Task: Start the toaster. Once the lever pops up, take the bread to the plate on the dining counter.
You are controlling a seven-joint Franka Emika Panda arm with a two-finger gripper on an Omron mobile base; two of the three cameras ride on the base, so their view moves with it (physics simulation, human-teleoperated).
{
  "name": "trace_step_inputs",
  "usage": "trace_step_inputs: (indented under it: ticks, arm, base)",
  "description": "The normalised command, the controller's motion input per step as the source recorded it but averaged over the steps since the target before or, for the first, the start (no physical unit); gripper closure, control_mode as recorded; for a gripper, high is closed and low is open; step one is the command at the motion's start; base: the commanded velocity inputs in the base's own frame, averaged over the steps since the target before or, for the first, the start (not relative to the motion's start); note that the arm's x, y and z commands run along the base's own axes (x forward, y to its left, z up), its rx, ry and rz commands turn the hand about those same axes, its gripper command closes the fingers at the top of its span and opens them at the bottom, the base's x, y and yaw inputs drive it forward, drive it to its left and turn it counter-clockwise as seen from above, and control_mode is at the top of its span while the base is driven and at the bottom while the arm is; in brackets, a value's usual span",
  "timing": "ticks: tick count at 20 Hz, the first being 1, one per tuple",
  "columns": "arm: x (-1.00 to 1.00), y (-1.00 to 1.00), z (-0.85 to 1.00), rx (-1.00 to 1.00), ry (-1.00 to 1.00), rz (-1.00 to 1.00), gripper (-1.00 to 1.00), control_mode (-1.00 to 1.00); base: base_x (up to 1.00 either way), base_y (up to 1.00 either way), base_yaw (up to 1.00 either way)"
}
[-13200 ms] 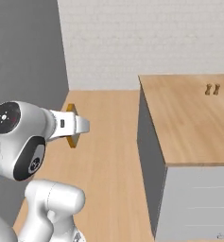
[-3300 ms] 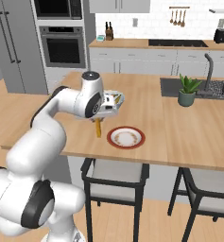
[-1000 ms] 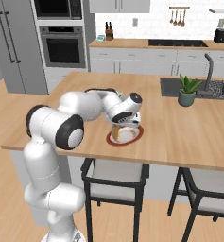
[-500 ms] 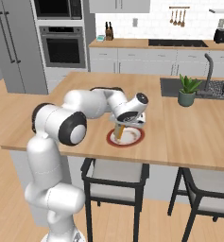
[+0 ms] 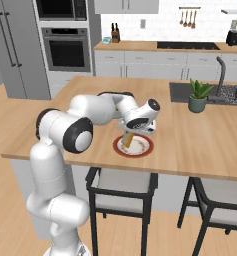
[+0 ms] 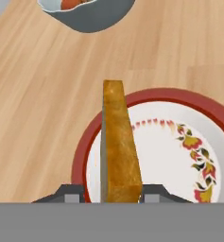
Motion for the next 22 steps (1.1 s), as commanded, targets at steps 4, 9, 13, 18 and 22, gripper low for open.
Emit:
trace_step_inputs:
  ticks: [4,9,13,18,22]
  arm:
    - [0.00,-0.02,0.00,0.00,0.00,-0.01,-1.00,-1.00]
    - [0.00,-0.03,0.00,-0.01,0.01,-0.05,-1.00,-1.00]
    - [0.00,-0.01,-0.29,-0.22,0.12,-0.08,-1.00,-1.00]
    - [0.00,0.00,-0.12,-0.27,0.05,-0.09,-1.00,-1.00]
    - [0.00,0.00,0.21,-0.16,0.00,-0.05,-1.00,-1.00]
  base:
    - [0.00,0.00,0.00]
    - [0.00,0.00,0.00]
    - [0.00,0.00,0.00]
    - [0.00,0.00,0.00]
    - [0.00,0.00,0.00]
